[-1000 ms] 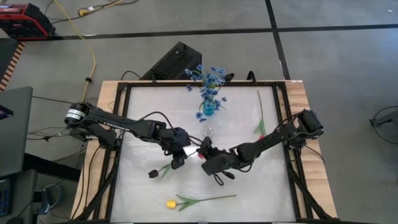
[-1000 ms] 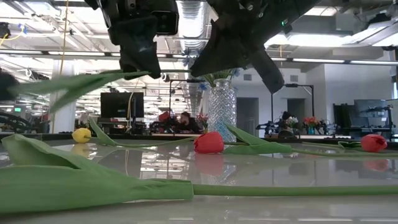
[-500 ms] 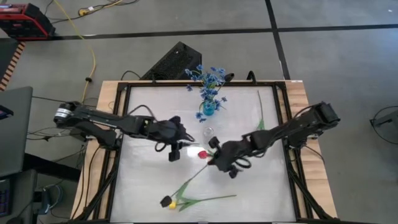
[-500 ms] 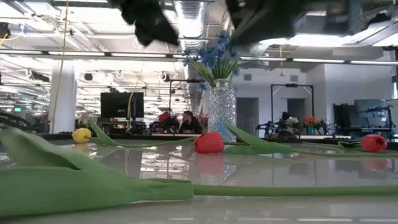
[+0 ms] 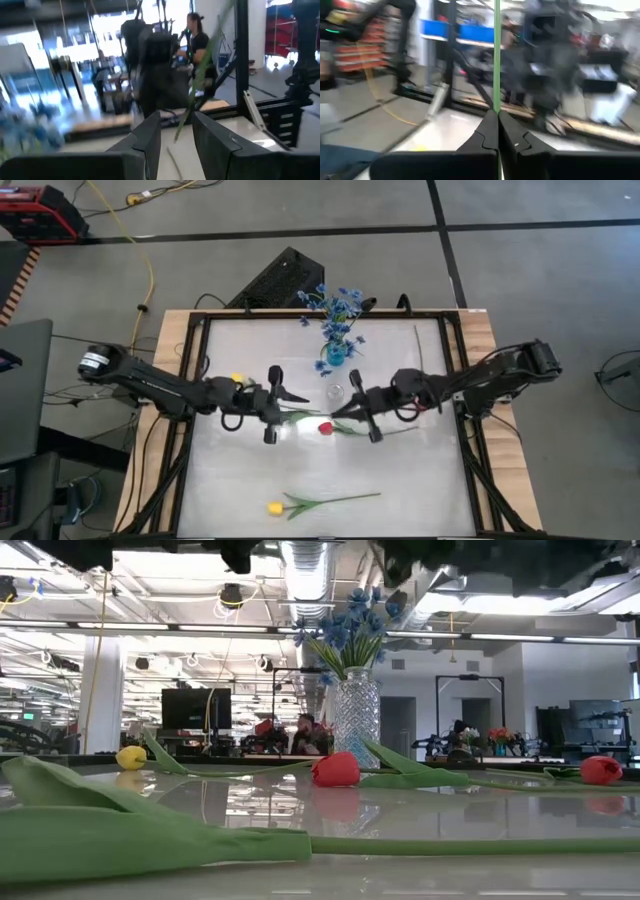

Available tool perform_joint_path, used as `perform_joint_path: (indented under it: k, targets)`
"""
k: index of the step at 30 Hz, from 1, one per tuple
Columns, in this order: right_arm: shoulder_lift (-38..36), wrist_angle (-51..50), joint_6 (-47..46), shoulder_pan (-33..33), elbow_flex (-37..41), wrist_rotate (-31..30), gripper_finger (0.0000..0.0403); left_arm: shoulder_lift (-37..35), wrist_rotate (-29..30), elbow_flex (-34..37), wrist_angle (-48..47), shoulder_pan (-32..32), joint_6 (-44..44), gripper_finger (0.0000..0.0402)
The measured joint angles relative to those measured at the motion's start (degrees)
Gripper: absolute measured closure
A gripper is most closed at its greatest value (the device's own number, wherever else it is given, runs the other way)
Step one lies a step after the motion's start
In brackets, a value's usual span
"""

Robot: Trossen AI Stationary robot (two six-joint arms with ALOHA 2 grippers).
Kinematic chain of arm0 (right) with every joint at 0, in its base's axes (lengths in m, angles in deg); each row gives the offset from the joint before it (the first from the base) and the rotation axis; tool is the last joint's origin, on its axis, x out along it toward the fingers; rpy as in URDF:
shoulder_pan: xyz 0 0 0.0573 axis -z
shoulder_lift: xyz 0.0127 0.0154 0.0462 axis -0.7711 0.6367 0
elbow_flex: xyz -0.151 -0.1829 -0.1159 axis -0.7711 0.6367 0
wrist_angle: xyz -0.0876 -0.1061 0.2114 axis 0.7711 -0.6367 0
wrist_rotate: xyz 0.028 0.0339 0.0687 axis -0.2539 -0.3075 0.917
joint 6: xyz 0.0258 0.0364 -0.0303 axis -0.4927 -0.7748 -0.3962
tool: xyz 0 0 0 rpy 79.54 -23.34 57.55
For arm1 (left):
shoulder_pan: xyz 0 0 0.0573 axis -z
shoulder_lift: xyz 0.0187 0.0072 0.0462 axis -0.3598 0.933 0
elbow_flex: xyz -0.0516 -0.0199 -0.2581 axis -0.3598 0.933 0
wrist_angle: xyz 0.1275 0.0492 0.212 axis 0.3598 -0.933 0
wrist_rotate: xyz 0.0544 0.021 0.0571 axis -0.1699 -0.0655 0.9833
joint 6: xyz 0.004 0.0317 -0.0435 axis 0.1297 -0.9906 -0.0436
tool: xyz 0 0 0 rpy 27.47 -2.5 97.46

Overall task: Sort flowers into vase by color
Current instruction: Put the black flower into the blue vase

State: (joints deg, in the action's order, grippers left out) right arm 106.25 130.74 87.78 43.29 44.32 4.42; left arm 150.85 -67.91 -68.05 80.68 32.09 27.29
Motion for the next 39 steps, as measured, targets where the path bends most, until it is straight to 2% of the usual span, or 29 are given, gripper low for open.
perform_joint_path:
  k: [3, 11, 22, 26, 32, 39]
  targets:
    - [2.6, 2.7, -2.3, 0.9, -1.0, -2.3, 0.0382, 1.4, -0.3, 0.0, 2.7, 0.0, -2.7, 0.03]
    - [8.2, 4.5, -4.1, 2.9, -3.6, -2.2, 0.0382, 3.4, 1.0, -2.3, 3.6, 0.1, -5.0, 0.0293]
    - [6.9, 4.2, -4.1, 4.0, -3.6, -2.0, 0.0382, 3.4, 0.0, -2.3, 6.2, 0.2, -5.1, 0.0294]
    - [6.9, 3.8, -4.1, 3.9, -3.6, -2.0, 0.0382, 3.4, 0.0, -2.3, 7.6, 0.2, -5.5, 0.0318]
    - [6.9, 3.8, -4.0, 3.8, -3.6, -2.0, 0.0356, 3.4, 0.2, -2.3, 9.4, 0.2, -5.7, 0.0392]
    - [6.8, 2.9, -7.3, 2.9, -3.6, -2.0, 0.0303, 3.4, 1.4, -2.3, 9.2, 0.2, -3.6, 0.04]
